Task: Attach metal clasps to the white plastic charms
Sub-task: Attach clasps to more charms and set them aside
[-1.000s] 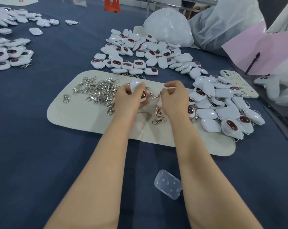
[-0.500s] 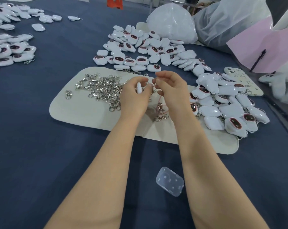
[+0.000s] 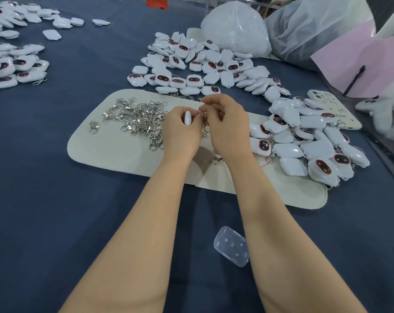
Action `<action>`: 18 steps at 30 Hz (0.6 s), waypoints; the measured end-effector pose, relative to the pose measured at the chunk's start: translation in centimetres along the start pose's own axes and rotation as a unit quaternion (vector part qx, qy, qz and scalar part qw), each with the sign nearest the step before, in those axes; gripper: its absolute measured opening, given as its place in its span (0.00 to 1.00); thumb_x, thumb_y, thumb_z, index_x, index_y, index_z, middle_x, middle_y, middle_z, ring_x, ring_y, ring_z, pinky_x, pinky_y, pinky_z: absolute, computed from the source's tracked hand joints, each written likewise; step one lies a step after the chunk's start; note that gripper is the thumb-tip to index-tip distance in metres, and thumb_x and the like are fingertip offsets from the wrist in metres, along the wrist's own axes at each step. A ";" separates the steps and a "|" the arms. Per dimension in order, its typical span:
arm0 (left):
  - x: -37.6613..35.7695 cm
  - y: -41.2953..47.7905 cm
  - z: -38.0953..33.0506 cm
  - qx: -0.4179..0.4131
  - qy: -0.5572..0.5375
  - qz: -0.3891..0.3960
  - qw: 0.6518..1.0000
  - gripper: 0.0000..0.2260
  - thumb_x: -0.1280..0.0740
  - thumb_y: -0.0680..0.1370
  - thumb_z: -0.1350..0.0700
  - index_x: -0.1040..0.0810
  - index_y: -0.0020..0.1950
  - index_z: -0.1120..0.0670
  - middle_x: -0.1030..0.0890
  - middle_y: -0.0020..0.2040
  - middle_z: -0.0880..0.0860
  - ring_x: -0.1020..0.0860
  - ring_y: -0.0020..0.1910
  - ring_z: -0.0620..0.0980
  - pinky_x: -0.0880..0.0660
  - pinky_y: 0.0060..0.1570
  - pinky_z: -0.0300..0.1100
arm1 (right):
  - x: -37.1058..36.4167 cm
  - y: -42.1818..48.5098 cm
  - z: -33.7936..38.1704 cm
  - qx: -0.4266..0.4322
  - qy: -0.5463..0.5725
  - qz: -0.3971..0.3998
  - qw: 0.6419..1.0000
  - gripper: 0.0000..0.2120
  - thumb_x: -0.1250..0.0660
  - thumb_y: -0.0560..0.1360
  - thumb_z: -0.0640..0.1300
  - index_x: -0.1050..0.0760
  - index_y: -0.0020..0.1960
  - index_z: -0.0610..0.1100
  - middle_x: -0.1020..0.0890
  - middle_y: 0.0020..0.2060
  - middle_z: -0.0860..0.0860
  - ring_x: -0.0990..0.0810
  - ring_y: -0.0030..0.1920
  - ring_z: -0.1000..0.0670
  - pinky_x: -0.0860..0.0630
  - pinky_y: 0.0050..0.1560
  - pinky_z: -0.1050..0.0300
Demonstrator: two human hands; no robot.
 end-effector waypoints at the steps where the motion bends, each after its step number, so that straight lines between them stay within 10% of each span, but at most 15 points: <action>1: 0.0 0.0 0.0 0.002 0.000 0.002 1.000 0.08 0.32 0.76 0.58 0.26 0.38 0.48 0.23 0.36 0.43 0.25 0.37 0.45 0.30 0.36 0.35 | 0.1 0.0 0.0 -0.014 0.018 -0.003 1.000 0.11 0.42 0.77 0.33 0.23 0.53 0.42 0.17 0.46 0.48 0.19 0.49 0.51 0.24 0.52 0.59; 18: 0.0 -0.5 -0.4 -0.056 0.031 -0.022 0.998 0.05 0.35 0.77 0.58 0.20 0.44 0.56 0.21 0.38 0.48 0.24 0.40 0.47 0.30 0.41 0.38 | 1.0 0.2 -0.2 -0.031 -0.005 0.035 0.999 0.03 0.35 0.76 0.40 0.22 0.46 0.46 0.20 0.38 0.56 0.20 0.43 0.56 0.23 0.51 0.57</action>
Point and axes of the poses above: each hand's wrist, its own y-axis towards the middle knuckle, its own x-axis out of the back of the hand, z = x × y, the point moved 1 cm from there along y, towards the middle knuckle
